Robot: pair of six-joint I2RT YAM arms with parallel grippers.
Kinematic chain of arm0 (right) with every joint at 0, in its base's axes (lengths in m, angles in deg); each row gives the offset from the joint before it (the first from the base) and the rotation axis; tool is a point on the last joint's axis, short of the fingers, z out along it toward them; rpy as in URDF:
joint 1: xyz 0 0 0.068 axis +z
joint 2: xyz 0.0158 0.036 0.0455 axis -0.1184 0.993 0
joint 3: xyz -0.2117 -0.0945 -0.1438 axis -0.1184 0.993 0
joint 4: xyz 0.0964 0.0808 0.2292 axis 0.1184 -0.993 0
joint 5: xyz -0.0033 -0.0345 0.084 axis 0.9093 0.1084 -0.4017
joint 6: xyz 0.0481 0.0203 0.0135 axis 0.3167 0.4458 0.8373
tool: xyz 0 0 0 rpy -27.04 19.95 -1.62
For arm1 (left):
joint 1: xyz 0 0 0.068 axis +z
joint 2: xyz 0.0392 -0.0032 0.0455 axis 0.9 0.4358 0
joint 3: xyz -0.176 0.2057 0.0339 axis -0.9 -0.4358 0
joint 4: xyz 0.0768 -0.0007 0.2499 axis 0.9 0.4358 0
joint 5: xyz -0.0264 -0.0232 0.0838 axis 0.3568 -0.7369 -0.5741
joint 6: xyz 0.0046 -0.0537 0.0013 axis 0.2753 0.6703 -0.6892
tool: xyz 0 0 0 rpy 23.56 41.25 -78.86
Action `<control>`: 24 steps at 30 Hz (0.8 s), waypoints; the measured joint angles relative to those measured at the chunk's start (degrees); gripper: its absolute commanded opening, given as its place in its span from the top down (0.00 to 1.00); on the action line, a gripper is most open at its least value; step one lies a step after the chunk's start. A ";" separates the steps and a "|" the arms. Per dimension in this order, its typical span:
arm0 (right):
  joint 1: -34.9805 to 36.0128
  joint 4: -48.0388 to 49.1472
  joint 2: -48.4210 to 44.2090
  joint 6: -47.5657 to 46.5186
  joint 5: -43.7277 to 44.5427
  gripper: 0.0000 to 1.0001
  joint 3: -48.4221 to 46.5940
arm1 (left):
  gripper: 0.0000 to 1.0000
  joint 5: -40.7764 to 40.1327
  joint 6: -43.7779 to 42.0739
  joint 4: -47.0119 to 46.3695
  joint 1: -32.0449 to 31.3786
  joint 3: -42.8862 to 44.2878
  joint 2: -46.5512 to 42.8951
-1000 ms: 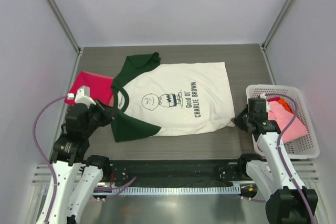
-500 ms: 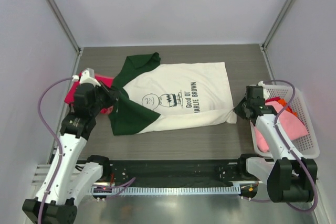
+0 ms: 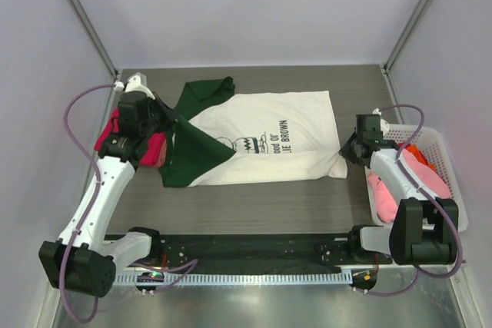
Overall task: Fold and stack the t-shirts
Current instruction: Fold the tshirt
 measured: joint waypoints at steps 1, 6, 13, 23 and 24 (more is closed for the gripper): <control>0.00 0.20 0.81 -0.20 0.02 0.99 -0.57 | 1.00 -0.17 -0.15 -0.35 0.00 0.26 1.01; 0.00 1.27 4.44 -0.90 0.42 0.99 -3.04 | 1.00 -0.37 -0.33 -0.48 0.00 0.72 5.20; 0.00 2.69 8.59 -1.07 0.44 0.99 -4.70 | 1.00 -1.57 -0.33 -0.46 0.00 3.50 10.03; 0.00 3.56 11.30 -1.05 0.70 0.99 -5.31 | 1.00 -1.77 0.22 -3.76 -0.48 10.58 22.84; 0.00 3.72 11.41 -1.05 0.74 0.99 -5.33 | 1.00 -1.73 0.50 -3.87 -0.70 11.50 24.72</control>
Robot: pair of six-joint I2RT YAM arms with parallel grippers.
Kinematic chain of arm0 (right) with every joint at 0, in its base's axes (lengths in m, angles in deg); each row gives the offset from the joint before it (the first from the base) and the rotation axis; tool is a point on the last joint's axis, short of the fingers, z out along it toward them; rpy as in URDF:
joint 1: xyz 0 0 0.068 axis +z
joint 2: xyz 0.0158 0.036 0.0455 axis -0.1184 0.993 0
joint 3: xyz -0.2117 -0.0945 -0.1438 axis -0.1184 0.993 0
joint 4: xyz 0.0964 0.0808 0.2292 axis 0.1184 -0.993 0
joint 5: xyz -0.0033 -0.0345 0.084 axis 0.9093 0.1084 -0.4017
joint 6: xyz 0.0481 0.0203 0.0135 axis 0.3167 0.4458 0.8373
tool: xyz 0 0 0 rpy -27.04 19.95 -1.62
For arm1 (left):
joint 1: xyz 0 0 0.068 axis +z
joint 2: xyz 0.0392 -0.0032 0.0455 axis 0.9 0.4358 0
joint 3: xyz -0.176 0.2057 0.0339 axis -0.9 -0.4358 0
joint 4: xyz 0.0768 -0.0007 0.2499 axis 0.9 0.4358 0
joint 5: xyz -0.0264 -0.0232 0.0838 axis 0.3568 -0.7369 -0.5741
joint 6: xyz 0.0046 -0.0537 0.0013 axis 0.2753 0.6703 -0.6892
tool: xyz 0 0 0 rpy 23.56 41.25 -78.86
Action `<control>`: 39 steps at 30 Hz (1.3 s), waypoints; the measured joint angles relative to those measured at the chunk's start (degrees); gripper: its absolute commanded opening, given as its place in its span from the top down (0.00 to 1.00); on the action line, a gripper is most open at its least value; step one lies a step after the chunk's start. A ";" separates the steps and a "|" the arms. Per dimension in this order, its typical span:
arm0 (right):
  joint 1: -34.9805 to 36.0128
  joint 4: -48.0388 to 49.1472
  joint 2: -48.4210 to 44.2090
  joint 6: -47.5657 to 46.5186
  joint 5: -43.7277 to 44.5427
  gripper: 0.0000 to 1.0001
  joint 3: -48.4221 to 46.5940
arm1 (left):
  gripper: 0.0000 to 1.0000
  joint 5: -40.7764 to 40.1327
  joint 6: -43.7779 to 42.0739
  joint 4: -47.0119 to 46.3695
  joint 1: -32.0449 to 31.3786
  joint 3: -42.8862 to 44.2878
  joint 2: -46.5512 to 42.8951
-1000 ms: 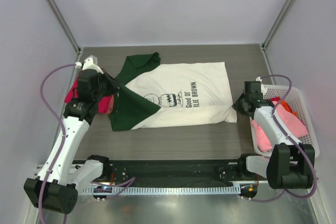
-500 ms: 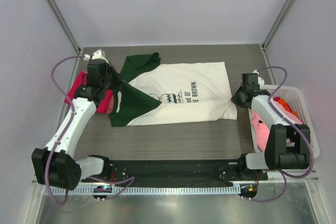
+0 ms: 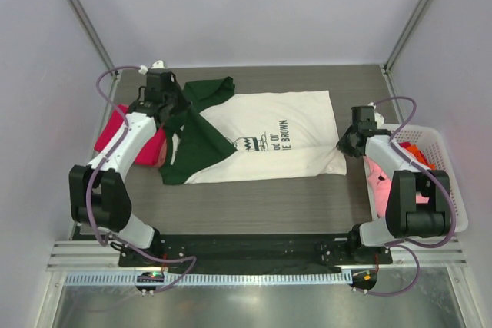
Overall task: Fold and stack the t-shirts
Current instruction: Fold the tshirt
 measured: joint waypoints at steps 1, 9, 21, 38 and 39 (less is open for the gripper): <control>0.00 0.04 0.02 0.00 0.04 0.99 0.00 | 1.00 0.04 0.13 -0.20 -0.22 0.61 1.16; 0.00 0.24 0.02 0.00 0.20 0.99 0.00 | 1.00 -0.11 0.42 -0.81 -3.67 7.58 8.61; 0.00 0.39 0.13 0.02 0.70 0.83 -0.24 | 1.00 -2.80 0.02 -0.66 -5.05 12.35 12.85; 11.87 -2.58 -15.80 4.39 7.37 0.44 4.98 | 0.00 -10.36 -1.18 9.11 -6.05 11.89 6.43; 12.35 -2.60 -18.64 5.77 7.96 0.44 7.28 | 0.00 -10.93 -0.46 9.94 -6.05 9.18 3.21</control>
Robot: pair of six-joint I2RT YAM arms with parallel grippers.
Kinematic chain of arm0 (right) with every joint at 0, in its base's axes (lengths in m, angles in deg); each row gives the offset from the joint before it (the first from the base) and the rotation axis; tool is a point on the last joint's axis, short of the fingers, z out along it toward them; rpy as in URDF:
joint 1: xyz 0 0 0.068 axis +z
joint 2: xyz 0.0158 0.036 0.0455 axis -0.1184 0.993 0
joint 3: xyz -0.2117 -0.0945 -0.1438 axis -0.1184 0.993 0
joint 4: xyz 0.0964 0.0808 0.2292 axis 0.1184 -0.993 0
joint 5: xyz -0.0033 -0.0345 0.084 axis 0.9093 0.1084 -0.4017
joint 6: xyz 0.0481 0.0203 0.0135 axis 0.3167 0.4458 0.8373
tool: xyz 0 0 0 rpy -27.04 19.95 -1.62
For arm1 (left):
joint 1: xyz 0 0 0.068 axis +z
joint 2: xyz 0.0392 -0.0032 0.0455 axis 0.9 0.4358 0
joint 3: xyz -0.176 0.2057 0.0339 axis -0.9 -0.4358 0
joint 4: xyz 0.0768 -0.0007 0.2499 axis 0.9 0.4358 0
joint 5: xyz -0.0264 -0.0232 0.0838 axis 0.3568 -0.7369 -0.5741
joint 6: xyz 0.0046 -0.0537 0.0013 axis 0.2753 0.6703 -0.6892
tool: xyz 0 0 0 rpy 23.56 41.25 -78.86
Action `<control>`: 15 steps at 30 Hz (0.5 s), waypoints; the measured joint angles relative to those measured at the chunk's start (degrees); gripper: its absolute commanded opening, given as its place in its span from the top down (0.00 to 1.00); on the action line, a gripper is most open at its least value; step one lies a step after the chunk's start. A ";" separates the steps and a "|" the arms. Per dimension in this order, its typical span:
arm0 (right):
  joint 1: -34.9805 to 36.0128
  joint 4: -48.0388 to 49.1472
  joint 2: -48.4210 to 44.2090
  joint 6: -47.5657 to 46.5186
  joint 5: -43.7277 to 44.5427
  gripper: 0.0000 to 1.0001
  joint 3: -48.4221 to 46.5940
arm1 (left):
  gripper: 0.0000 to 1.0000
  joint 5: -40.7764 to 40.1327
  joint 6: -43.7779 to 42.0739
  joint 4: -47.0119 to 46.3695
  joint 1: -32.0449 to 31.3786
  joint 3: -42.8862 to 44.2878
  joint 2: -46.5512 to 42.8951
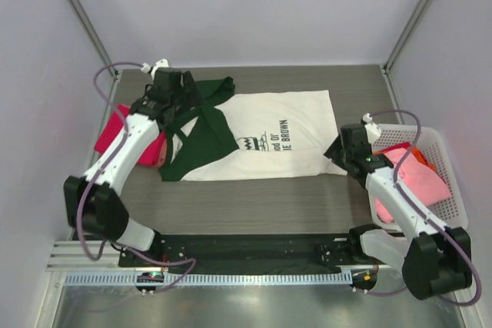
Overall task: Fold and stack the t-shirts
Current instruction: Fold the tshirt
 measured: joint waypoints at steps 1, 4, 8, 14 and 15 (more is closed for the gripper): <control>0.13 -0.35 -2.67 1.38 0.68 0.44 2.16 | 0.01 -0.59 1.09 0.42 -0.02 -2.82 -3.37; 0.09 -0.85 -7.63 5.16 2.89 0.44 7.19 | 0.01 -1.66 4.22 1.44 0.04 -11.08 -12.81; 0.09 -0.52 -9.11 10.12 4.87 0.43 11.39 | 0.00 -1.86 9.29 2.14 0.17 -21.09 -22.56; 0.50 2.34 -6.75 16.74 6.69 0.45 14.12 | 0.03 -2.60 17.79 4.17 0.17 -36.46 -35.65; 0.79 3.39 -6.21 17.94 7.10 0.46 14.56 | 0.04 -2.86 19.43 4.50 0.17 -38.64 -38.23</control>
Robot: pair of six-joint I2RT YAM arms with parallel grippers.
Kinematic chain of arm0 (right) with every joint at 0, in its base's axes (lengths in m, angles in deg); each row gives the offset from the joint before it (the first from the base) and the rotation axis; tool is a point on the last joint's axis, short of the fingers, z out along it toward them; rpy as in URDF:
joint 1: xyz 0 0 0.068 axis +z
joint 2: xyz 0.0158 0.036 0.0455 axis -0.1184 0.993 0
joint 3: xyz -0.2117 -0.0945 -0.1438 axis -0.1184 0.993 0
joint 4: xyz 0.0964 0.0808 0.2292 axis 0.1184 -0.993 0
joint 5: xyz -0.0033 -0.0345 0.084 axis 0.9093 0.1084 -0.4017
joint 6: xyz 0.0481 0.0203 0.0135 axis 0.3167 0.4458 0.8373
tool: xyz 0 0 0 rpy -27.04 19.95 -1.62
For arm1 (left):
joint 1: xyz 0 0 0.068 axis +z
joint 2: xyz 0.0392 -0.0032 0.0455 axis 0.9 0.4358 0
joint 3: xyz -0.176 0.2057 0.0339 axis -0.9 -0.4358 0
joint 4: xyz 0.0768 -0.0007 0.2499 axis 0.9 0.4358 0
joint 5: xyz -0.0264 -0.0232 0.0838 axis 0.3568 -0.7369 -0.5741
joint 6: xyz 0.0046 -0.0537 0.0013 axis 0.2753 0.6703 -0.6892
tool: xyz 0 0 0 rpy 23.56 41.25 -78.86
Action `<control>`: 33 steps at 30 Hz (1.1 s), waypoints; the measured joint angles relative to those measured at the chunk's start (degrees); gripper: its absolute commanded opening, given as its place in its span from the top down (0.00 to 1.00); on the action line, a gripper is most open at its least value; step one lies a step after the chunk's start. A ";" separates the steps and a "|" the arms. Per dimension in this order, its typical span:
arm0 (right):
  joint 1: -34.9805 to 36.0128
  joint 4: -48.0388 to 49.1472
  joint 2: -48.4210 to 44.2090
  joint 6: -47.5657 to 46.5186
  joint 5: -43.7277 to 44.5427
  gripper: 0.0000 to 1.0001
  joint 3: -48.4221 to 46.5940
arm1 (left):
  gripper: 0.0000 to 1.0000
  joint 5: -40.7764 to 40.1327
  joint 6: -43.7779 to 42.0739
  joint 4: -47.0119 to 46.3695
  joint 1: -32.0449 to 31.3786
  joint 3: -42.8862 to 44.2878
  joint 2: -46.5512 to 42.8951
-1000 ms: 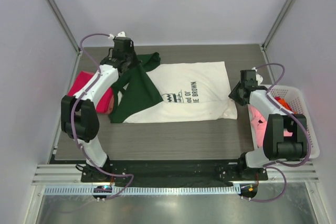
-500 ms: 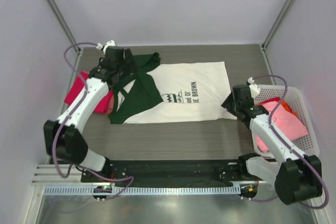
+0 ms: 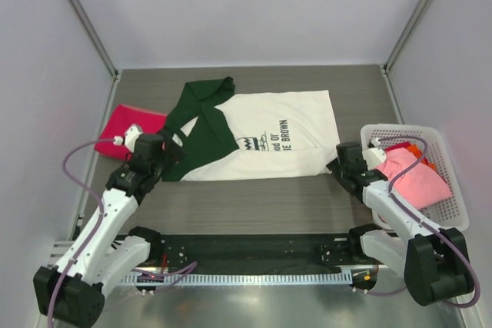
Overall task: Fold and stack the t-shirts
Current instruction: Fold the tshirt
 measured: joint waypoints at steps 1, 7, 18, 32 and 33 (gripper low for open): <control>0.22 0.90 0.37 0.98 0.42 0.46 0.35 | 0.04 -0.37 1.40 0.11 0.00 -1.73 -2.25; 0.52 4.90 4.94 5.90 4.85 0.48 0.70 | 0.05 -2.38 8.76 -0.46 0.09 -10.69 -11.21; 1.60 9.62 11.10 11.23 8.59 0.52 0.94 | 0.08 -3.74 16.22 -1.29 0.09 -17.64 -14.99; 6.47 0.76 7.43 11.61 13.18 0.53 -1.70 | 0.22 -4.81 20.35 -5.84 0.09 -21.40 -9.64; 6.67 0.24 6.91 11.67 13.51 0.53 -1.81 | 0.23 -4.83 20.85 -6.51 0.09 -21.88 -9.29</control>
